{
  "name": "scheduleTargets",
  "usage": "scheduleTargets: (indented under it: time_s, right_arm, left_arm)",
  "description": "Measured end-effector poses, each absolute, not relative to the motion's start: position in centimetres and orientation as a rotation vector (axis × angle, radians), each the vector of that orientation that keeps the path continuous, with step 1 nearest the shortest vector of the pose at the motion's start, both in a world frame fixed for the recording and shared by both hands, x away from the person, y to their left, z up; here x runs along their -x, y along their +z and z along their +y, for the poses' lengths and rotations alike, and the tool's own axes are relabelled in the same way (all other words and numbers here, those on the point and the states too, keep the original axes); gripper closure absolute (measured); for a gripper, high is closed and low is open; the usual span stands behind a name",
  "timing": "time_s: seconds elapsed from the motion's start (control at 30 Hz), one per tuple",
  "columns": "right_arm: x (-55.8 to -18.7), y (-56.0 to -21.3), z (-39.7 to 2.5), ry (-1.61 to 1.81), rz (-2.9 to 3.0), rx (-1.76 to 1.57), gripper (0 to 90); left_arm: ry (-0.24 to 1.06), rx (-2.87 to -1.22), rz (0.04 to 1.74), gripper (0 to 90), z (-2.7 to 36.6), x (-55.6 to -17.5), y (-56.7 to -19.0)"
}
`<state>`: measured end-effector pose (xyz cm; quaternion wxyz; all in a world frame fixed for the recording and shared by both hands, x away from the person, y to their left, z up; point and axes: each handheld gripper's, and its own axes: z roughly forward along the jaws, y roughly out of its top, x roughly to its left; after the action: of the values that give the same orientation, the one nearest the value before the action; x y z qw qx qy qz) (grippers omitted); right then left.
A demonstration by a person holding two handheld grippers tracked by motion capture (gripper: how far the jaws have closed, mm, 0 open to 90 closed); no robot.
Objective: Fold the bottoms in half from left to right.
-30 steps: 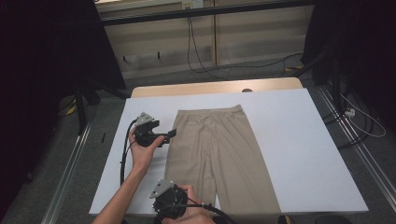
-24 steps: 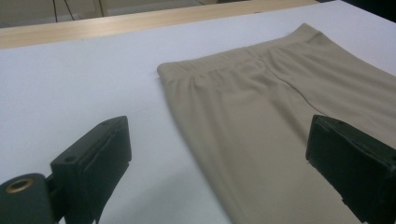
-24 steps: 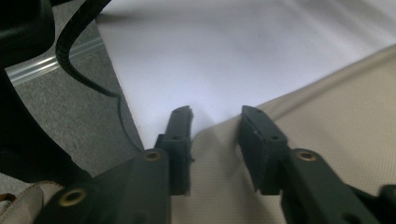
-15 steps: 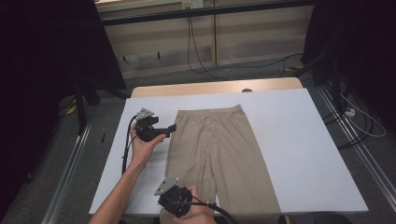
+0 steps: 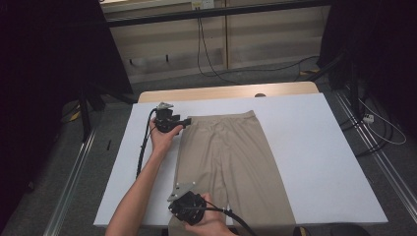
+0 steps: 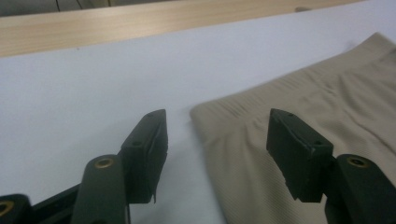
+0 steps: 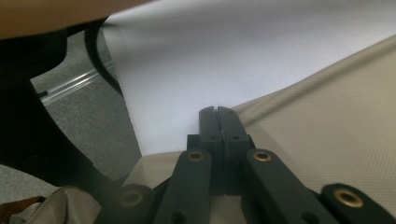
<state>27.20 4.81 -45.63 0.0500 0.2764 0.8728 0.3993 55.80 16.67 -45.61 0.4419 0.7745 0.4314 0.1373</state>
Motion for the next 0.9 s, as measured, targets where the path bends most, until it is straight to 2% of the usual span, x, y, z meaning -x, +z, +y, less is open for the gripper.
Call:
scheduleTargets:
  time_s: [0.03,0.1,0.17,0.37,0.4,0.43,0.47,0.5,0.57,0.7,0.9]
  right_arm:
    - [-27.3,-45.7,4.6,1.233,2.661,-0.852,90.0]
    - [-27.3,-45.7,4.6,1.235,2.665,-0.849,90.0]
    - [-27.4,-45.7,4.5,1.241,2.672,-0.849,90.0]
    - [-27.6,-45.7,4.5,1.244,2.679,-0.838,90.0]
    - [-27.5,-45.7,4.5,1.246,2.678,-0.840,90.0]
    - [-27.5,-45.7,4.5,1.246,2.678,-0.840,90.0]
    - [-27.5,-45.7,4.5,1.255,2.676,-0.836,90.0]
    - [-27.5,-45.7,4.5,1.255,2.676,-0.836,90.0]
    - [-27.4,-45.4,4.5,1.255,2.679,-0.828,90.0]
    - [-27.7,-44.3,4.0,1.329,2.653,-0.821,90.0]
    - [-27.9,-43.5,3.4,1.410,2.625,-0.849,90.0]
  left_arm:
    - [0.340,-1.917,1.091,46.1,16.6,-56.2,-45.9]
    - [0.310,-1.914,1.136,49.2,16.7,-57.0,-46.3]
    - [0.290,-1.918,1.139,56.9,16.6,-57.5,-46.4]
    - [0.266,-1.960,1.130,61.7,15.6,-57.8,-46.2]
    - [0.269,-1.967,1.124,67.9,15.4,-57.7,-46.2]
    - [0.246,-1.969,1.121,67.9,15.3,-57.6,-46.2]
    - [0.252,-1.992,1.104,74.3,15.3,-57.5,-46.1]
    - [0.243,-1.999,1.089,74.3,15.3,-57.5,-46.1]
    - [0.205,-1.984,1.102,83.9,15.8,-57.5,-46.0]
    - [0.160,-1.923,1.127,85.7,16.3,-57.5,-45.8]
    - [0.182,-1.856,1.133,85.8,16.4,-57.4,-44.5]
